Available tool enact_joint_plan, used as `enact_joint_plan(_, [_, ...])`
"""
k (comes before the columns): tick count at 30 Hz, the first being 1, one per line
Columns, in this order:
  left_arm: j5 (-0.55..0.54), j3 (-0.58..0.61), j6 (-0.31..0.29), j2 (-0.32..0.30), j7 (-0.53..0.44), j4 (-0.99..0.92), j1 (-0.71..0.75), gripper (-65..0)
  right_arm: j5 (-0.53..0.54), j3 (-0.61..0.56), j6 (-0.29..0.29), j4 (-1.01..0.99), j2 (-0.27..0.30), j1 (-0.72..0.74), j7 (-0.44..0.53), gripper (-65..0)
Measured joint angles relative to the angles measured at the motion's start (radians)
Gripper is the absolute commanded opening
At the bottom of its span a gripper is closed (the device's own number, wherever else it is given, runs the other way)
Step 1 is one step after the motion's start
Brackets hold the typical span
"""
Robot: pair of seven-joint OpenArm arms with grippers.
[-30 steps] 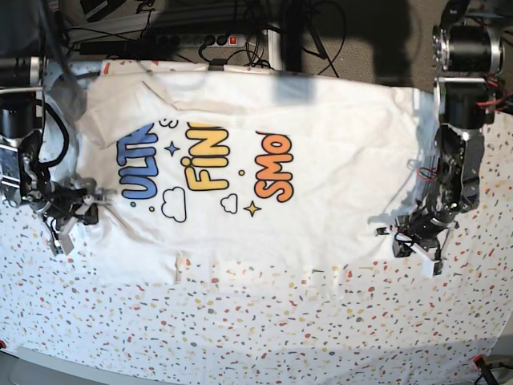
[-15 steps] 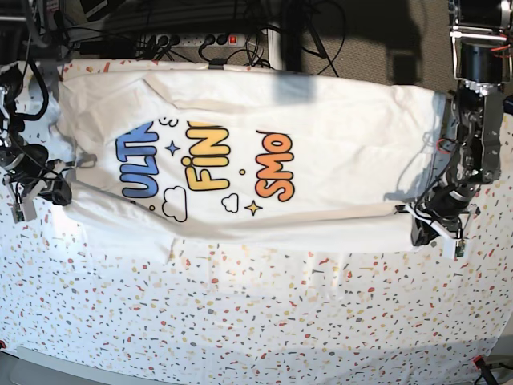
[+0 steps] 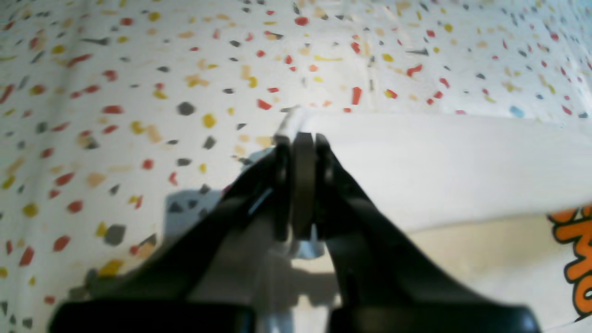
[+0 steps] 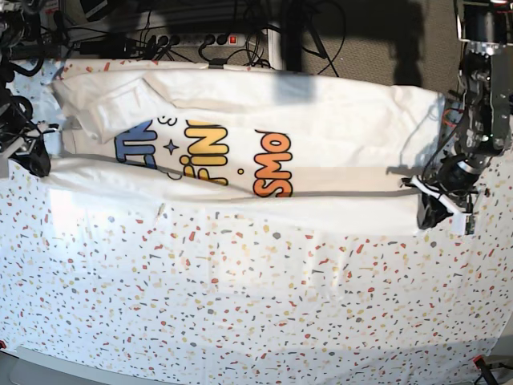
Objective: Fold the T-shirt properly
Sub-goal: 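Fold the hem with both grippers up over the folded shoulder edge, then release the hem and lift the right gripper away from the shirt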
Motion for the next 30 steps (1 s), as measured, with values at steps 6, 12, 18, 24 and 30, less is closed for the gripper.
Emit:
enact_joint_plan(6, [-0.041,-0.061,-0.056,-0.001,0.009,0.02,0.094,-65.0,-0.105,0.059,0.001,0.026,-0.072,-0.033,0.003,-65.0])
enact_joint_plan(12, [-0.024,-0.061,-0.056,-0.002,0.011,0.02,0.152,-65.0,-0.246,0.068,0.003,0.026,-0.143,-0.035,0.004,-65.0])
enact_joint_plan(18, [0.098,-0.061,-0.06,-0.002,0.117,0.02,0.157,-65.0,-0.267,0.068,0.004,0.026,-0.159,-0.035,-0.025,-62.3])
enact_joint_plan(24, [0.147,-0.062,-0.052,-0.002,0.159,0.02,0.157,-30.4,-0.27,0.068,0.003,0.026,-0.159,-0.032,-0.052,-25.7])
enact_joint_plan(30, [0.147,-0.062,-0.053,-0.011,0.163,0.02,0.151,-30.4,-0.21,0.068,0.003,0.025,-0.15,0.005,-0.055,-25.8])
